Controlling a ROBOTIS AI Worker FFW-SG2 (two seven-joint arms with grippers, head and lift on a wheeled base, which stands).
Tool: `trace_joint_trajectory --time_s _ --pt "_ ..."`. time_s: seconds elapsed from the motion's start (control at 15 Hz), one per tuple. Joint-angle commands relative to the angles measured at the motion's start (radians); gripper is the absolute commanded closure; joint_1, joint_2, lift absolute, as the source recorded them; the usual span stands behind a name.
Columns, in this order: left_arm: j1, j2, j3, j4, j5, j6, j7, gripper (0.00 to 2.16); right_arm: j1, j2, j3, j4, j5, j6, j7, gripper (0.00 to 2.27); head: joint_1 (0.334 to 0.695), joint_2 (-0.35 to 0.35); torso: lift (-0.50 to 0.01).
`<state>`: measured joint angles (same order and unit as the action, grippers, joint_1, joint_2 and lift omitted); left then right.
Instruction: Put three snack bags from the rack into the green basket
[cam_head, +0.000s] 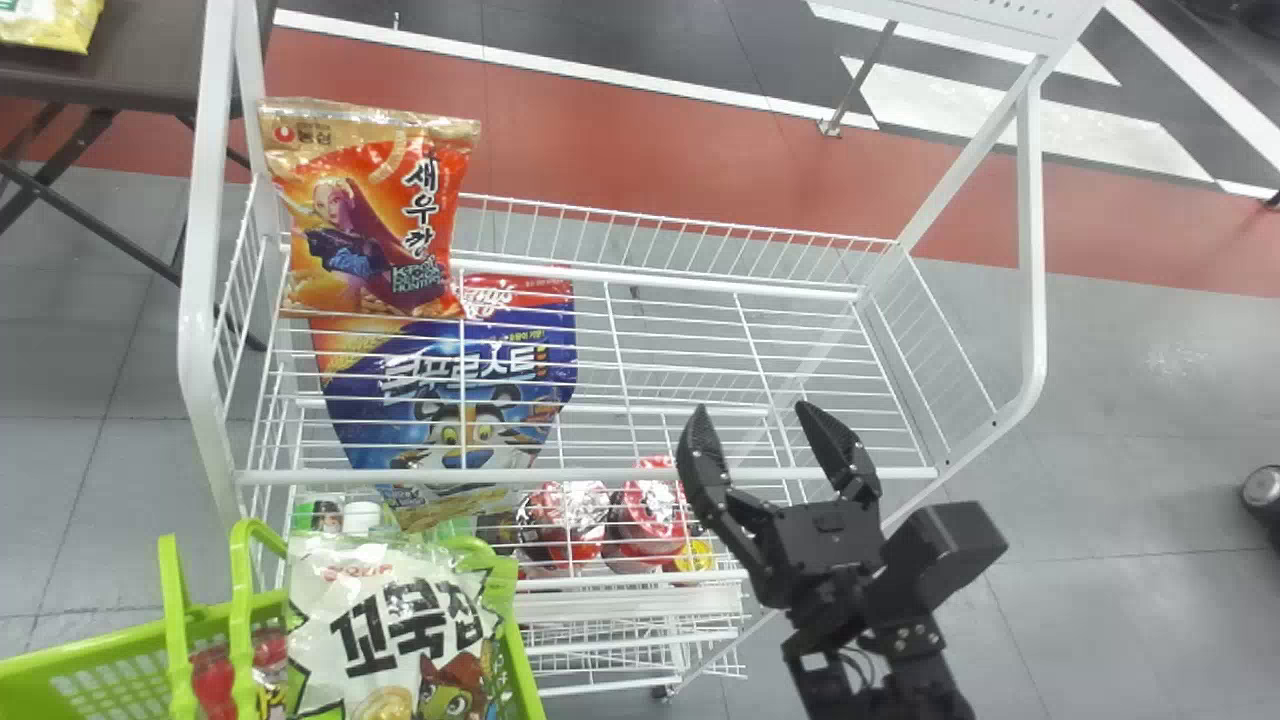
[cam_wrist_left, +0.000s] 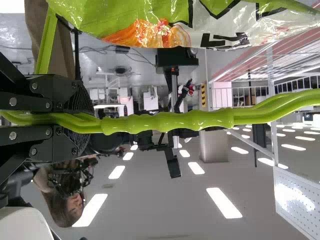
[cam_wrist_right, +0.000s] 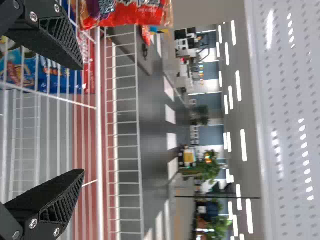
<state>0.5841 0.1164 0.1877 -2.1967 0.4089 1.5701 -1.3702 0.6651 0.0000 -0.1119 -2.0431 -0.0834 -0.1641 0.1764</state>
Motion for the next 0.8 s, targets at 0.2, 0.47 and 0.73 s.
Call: trace_joint_trajectory --time_s 0.2,0.47,0.73 --pt "0.031 0.005 0.003 -0.031 0.001 0.001 -0.01 2.15 0.031 0.001 0.058 0.043 0.025 -0.097 -0.015 0.07 0.695 -0.35 0.0" --pt "0.034 0.009 0.003 -0.038 0.001 0.001 -0.013 2.15 0.051 0.001 0.063 0.04 0.025 -0.097 -0.017 0.08 0.695 -0.35 0.0" --pt "0.034 0.012 0.004 -0.044 0.001 0.001 -0.013 2.15 0.07 0.001 0.077 0.037 0.025 -0.122 -0.038 0.08 0.695 -0.35 0.0"
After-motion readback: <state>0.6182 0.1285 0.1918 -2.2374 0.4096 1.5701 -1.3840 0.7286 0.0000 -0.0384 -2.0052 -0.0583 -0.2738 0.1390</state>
